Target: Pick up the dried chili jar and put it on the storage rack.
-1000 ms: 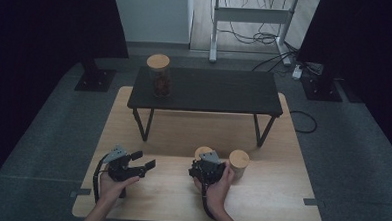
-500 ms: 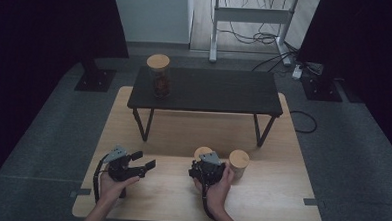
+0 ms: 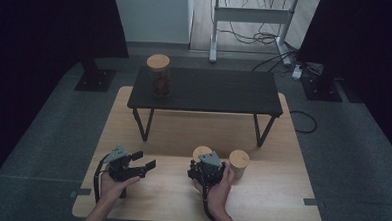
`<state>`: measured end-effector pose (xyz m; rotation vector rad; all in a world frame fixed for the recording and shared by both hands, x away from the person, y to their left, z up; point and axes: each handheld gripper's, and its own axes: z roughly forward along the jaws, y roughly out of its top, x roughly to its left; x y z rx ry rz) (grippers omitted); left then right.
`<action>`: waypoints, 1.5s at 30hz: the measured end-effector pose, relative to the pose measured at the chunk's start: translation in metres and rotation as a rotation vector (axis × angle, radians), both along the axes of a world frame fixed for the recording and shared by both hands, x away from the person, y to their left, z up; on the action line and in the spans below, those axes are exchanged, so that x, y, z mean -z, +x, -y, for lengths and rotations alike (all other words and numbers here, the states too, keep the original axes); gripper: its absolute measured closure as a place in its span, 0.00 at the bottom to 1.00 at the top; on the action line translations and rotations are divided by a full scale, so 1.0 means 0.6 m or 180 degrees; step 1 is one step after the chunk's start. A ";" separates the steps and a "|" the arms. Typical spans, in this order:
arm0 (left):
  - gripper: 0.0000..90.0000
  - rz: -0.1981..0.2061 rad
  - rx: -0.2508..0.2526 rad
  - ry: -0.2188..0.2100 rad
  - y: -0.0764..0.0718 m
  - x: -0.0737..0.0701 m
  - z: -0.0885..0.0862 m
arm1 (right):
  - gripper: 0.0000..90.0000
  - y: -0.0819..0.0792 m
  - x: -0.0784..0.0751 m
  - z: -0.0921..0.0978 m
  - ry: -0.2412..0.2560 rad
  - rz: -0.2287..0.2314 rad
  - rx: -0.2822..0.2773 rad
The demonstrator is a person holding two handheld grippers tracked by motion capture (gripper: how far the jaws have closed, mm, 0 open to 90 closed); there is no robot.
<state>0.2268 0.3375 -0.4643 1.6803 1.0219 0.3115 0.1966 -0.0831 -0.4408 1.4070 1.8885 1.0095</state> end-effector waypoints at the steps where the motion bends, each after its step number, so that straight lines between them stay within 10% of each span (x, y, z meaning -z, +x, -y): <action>1: 0.25 0.0002 0.0000 -0.0002 0.000 0.000 0.000 | 0.28 -0.001 -0.001 0.001 0.0004 0.0008 -0.0003; 45: 0.25 -0.0024 0.0040 0.0003 0.000 0.001 0.010 | 0.28 -0.074 -0.087 0.076 0.0232 0.0503 -0.0024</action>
